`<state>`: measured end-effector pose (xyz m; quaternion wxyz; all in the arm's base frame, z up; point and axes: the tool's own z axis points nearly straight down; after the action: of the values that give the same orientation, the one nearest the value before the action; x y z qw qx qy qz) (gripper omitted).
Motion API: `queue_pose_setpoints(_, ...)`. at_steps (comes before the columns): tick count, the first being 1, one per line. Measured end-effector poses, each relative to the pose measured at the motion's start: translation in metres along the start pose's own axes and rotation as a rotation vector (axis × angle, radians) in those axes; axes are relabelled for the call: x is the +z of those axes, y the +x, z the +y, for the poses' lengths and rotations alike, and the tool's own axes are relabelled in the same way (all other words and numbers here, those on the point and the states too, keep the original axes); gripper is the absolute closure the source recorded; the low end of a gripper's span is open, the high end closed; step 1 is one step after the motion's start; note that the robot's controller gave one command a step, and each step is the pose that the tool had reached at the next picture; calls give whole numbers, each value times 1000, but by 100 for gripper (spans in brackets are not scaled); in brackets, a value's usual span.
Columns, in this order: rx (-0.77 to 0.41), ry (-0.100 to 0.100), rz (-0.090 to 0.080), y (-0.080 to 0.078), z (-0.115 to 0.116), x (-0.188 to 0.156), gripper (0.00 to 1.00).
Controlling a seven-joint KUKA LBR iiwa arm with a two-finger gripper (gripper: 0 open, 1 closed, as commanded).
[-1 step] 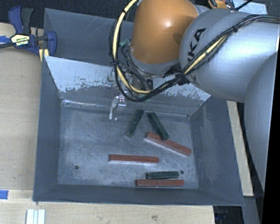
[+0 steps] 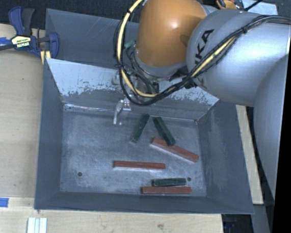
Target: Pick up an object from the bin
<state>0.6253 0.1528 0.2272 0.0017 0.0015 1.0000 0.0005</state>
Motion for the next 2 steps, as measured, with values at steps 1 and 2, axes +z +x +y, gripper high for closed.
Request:
queue_pose_setpoints(1, -12, -1, -5, 11, -12, 50, 0)
queue_pose_setpoints(2, -109, 0, -3, 18, -51, 119, 0)
